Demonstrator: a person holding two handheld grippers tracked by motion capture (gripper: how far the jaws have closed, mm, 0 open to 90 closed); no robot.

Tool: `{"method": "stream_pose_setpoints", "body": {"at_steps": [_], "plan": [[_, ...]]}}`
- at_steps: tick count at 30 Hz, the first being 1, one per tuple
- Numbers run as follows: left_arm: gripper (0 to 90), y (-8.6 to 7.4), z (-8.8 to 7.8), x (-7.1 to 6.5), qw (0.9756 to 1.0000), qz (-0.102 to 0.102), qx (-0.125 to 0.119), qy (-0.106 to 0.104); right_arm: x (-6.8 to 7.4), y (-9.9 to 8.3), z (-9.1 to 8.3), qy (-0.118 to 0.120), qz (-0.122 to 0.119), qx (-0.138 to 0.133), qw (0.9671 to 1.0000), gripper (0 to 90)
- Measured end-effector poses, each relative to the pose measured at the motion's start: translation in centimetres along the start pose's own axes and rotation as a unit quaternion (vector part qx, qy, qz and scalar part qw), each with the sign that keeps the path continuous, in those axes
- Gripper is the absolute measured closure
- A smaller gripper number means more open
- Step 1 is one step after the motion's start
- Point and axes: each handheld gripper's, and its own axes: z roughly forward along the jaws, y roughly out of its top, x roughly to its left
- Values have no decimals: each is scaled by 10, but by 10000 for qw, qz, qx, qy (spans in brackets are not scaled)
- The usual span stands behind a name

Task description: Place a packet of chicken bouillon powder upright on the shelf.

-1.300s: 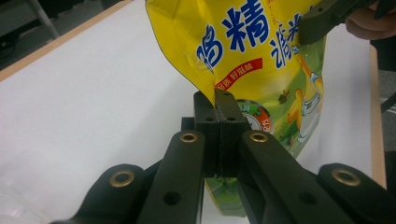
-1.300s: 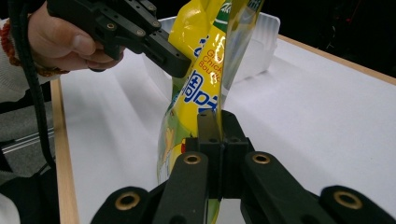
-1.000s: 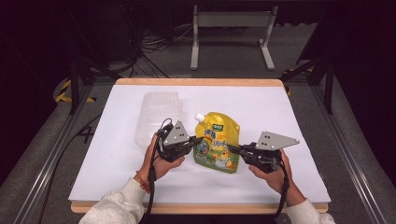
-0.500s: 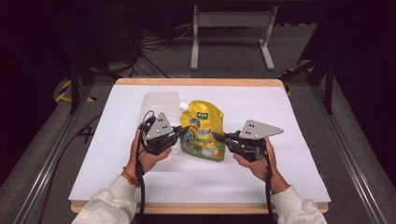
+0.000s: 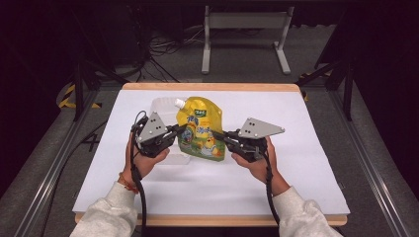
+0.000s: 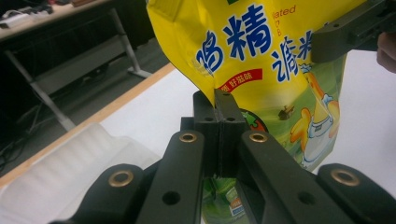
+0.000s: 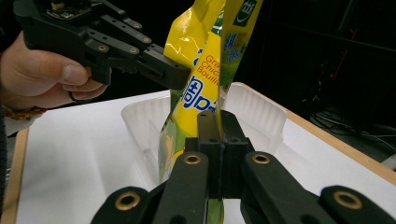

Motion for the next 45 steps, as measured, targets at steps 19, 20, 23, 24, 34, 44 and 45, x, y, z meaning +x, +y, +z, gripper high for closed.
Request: {"method": "stream_pose_setpoints", "body": {"at_steps": [19, 20, 23, 24, 34, 44, 45], "plan": [[893, -1, -2, 46, 9996, -166, -112, 201, -13, 21, 44, -84, -72, -56, 9999, 900], [893, -1, -2, 47, 9995, -193, -120, 215, -14, 21, 47, -78, -61, -60, 9999, 900], [893, -2, 0, 52, 9994, -209, -128, 258, -16, 22, 52, -121, -48, -69, 9999, 900], [893, -3, 1, 55, 9992, -253, -148, 268, -18, 23, 54, -106, -11, -75, 9999, 900], [894, -7, 4, 69, 9985, -340, -91, 429, -30, 26, 74, -139, 80, -73, 9998, 900], [891, -13, 3, 87, 9969, -407, -114, 668, -30, 28, 98, -99, 241, -144, 9996, 900], [890, -14, 3, 88, 9966, -437, -123, 691, -29, 28, 101, -91, 240, -142, 9996, 900]]}}
